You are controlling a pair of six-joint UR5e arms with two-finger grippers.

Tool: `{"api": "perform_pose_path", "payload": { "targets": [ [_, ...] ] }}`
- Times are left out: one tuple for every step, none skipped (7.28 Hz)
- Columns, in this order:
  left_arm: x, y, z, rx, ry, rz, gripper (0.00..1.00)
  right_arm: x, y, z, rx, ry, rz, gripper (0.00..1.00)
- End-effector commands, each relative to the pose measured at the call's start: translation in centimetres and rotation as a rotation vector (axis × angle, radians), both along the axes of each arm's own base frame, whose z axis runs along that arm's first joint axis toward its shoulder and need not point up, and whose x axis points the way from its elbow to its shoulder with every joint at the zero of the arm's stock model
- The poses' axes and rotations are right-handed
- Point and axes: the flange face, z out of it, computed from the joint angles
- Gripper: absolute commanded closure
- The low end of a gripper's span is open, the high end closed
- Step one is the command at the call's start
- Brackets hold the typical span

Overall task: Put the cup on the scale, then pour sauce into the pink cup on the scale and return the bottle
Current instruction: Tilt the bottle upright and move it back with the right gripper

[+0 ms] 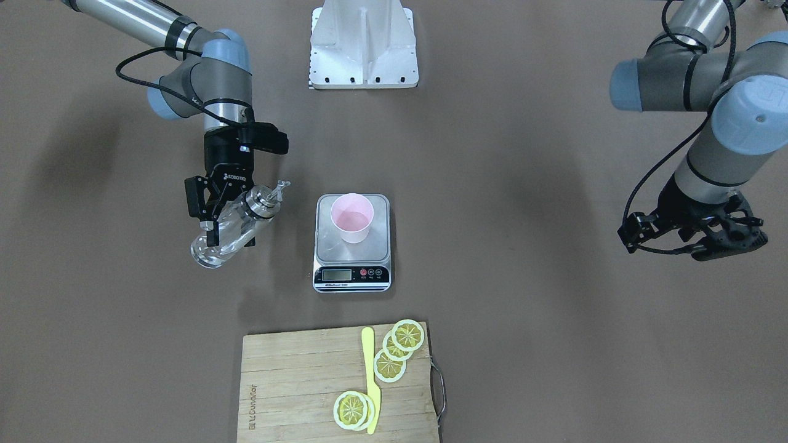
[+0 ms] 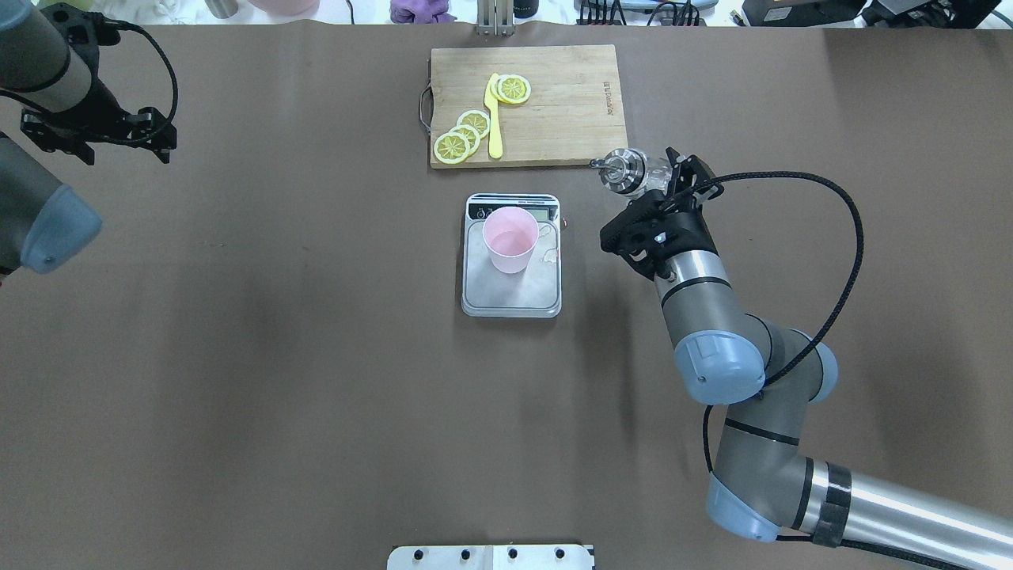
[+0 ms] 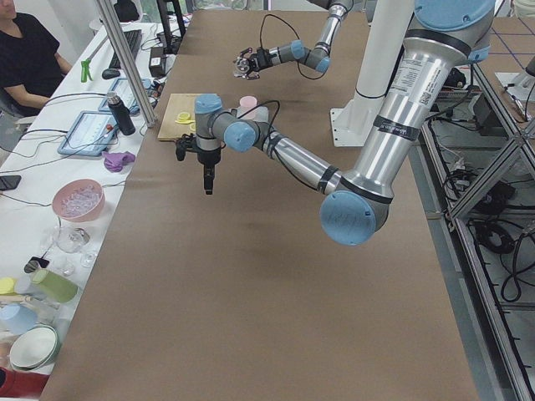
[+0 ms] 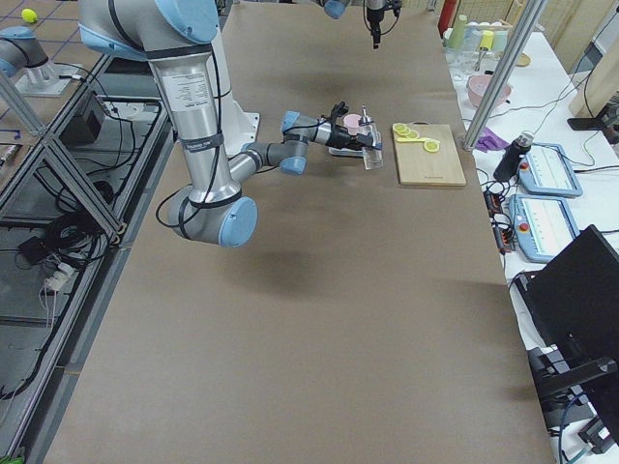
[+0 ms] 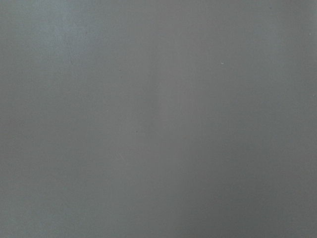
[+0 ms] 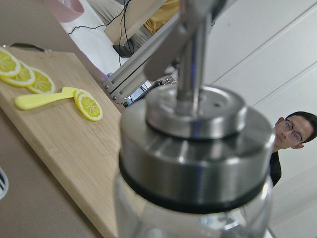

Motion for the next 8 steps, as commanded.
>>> {"api": "perform_pose_path", "payload": {
  "targets": [
    [-0.1,0.0,0.0,0.0,0.0,-0.003,0.02,1.5,-0.1,1.7,-0.051,-0.186,0.006,0.83],
    [-0.1,0.0,-0.1,-0.002,0.003,-0.004,0.02,1.9,-0.1,2.7,-0.072,-0.213,0.014,0.83],
    [-0.2,0.0,-0.1,-0.002,0.003,-0.006,0.02,2.2,-0.6,3.1,-0.118,-0.308,0.009,0.83],
    [-0.2,-0.1,-0.2,-0.002,0.002,-0.008,0.02,2.8,-0.7,4.5,-0.164,-0.375,0.015,0.82],
    [-0.2,0.0,-0.2,-0.001,0.004,-0.007,0.01,3.4,-1.5,4.6,-0.229,-0.502,0.011,0.81],
    [-0.1,-0.1,-0.3,0.001,0.003,-0.006,0.01,4.7,-2.6,5.7,-0.302,-0.586,0.005,0.78],
    [-0.1,0.0,-0.3,-0.001,0.004,-0.006,0.02,5.0,-2.9,6.1,-0.321,-0.592,0.002,0.77],
    [-0.1,-0.1,-0.5,0.004,0.005,-0.006,0.02,5.0,-2.8,7.0,-0.329,-0.579,0.003,0.78]
  ]
}}
